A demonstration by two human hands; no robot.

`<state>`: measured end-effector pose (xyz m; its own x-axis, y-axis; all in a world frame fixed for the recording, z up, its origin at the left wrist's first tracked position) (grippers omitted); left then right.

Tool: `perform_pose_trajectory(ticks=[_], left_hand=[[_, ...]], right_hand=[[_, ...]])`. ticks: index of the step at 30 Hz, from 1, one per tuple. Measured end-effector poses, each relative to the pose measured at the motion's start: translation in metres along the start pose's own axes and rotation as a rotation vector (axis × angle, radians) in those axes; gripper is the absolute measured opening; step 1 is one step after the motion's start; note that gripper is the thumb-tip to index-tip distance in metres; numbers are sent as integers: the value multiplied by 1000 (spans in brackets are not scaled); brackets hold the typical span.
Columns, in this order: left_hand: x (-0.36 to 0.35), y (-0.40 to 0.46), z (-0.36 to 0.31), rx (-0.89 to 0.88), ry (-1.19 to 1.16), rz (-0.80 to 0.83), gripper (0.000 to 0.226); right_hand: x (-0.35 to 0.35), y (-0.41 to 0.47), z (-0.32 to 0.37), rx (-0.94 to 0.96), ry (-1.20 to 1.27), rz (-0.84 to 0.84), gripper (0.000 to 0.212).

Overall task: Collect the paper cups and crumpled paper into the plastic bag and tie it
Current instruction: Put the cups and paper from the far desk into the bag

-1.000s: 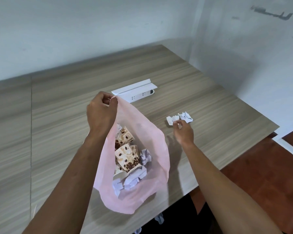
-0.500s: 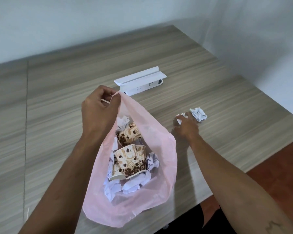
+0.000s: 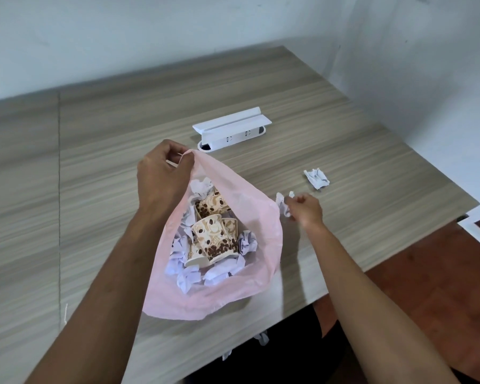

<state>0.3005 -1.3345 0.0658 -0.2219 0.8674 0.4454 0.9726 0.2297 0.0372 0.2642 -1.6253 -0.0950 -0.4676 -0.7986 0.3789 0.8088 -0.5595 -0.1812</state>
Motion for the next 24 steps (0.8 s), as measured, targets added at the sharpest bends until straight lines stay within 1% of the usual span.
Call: perform_pose_trajectory(ticks=[2, 4, 6, 8, 9, 11, 13, 15, 18, 19, 20, 22, 24], left_hand=[[8, -2, 0, 2, 14, -10, 6], [17, -3, 0, 9, 33, -36, 6], [26, -3, 1, 17, 38, -87, 6], [33, -2, 1, 32, 31, -140, 7], [38, -3, 1, 42, 27, -160, 7], [45, -4, 0, 56, 33, -186, 5], [51, -6, 2, 64, 46, -203, 3], [56, -7, 5, 71, 46, -206, 4], [61, -9, 8, 68, 62, -195, 4], [62, -9, 9, 63, 68, -190, 4], [62, -10, 10, 60, 69, -183, 3], [62, -11, 12, 57, 66, -167, 2], [60, -10, 14, 46, 63, -156, 2]], right_hand=[[9, -17, 29, 46, 204, -34, 20], [19, -41, 70, 133, 397, 10, 22], [27, -70, 111, 243, 554, 150, 21], [31, -97, 141, 331, 604, 338, 17], [32, -110, 152, 366, 578, 430, 15], [26, -133, 164, 405, 451, 603, 13], [15, -152, 167, 428, 264, 714, 13], [-3, -166, 164, 444, 93, 703, 17], [-38, -180, 156, 506, -48, 607, 20], [-48, -182, 154, 534, -84, 639, 21], [-57, -185, 151, 555, -119, 711, 24], [-66, -185, 144, 577, -198, 837, 36], [-62, -179, 140, 582, -162, 826, 38]])
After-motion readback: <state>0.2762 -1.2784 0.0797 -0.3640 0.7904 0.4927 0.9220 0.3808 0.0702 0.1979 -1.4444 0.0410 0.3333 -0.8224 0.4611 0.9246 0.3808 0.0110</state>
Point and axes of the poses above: each hand's wrist, its own y-axis towards the middle knuckle, its own x-axis out of the back of the hand, z = x × y, the point moved 2 cm from there along y, towards the middle knuckle, and after that the axes turned 12 degrees about x, right-handed, at the moved point
